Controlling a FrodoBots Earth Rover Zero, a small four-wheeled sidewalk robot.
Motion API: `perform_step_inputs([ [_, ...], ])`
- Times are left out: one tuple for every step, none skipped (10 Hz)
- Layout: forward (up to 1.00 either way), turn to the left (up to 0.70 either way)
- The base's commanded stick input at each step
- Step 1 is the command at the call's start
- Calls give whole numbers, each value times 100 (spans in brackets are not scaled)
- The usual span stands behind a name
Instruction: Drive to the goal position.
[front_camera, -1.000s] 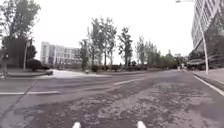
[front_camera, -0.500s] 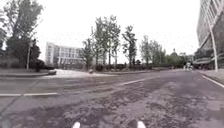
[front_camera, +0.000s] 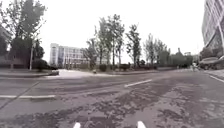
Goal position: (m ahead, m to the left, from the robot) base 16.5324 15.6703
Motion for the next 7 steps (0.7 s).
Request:
perform_step_inputs([
  [60,15],
  [60,15],
  [60,15],
  [60,15],
  [60,15],
  [60,15],
  [60,15],
])
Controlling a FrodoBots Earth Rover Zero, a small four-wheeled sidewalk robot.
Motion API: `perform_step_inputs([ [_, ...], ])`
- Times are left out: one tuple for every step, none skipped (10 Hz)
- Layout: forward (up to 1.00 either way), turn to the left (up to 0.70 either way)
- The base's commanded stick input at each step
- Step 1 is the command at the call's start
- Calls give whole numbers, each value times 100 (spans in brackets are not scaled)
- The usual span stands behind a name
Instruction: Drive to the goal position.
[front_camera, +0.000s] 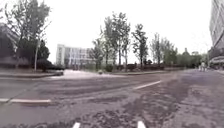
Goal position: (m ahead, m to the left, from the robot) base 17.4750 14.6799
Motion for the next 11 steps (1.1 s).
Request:
perform_step_inputs([
  [60,15],
  [60,15],
  [60,15],
  [60,15],
  [60,15],
  [60,15],
  [60,15],
  [60,15],
  [60,15],
  [60,15],
  [60,15],
])
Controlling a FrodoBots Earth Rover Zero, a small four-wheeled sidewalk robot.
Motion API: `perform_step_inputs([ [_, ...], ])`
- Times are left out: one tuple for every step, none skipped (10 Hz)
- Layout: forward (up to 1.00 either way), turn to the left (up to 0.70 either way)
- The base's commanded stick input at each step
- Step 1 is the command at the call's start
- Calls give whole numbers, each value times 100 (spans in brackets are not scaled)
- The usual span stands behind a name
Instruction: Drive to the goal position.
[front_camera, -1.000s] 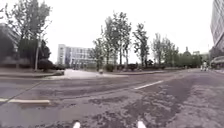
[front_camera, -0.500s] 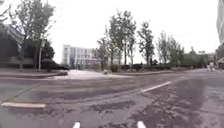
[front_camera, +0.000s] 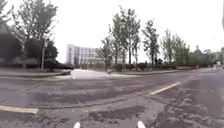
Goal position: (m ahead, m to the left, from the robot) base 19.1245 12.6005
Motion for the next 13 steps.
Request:
perform_step_inputs([
  [60,15],
  [60,15],
  [60,15],
  [60,15],
  [60,15],
  [60,15],
  [60,15],
  [60,15],
  [60,15],
  [60,15],
  [60,15],
  [60,15],
  [60,15],
])
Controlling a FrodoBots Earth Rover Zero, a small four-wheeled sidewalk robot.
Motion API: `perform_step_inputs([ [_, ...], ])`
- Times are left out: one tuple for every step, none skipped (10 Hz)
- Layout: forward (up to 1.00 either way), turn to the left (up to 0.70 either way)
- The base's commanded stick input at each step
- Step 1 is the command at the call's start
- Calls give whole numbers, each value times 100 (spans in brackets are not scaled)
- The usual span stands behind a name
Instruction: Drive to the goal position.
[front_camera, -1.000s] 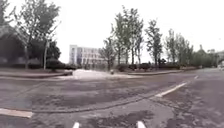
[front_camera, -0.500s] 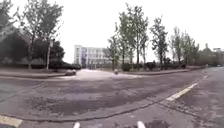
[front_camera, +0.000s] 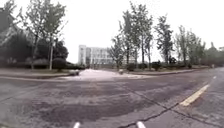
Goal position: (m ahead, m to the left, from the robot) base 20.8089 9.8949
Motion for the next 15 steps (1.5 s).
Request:
perform_step_inputs([
  [60,15],
  [60,15],
  [60,15],
  [60,15],
  [60,15],
  [60,15],
  [60,15],
  [60,15],
  [60,15],
  [60,15],
  [60,15],
  [60,15],
  [60,15],
  [60,15],
  [60,15],
])
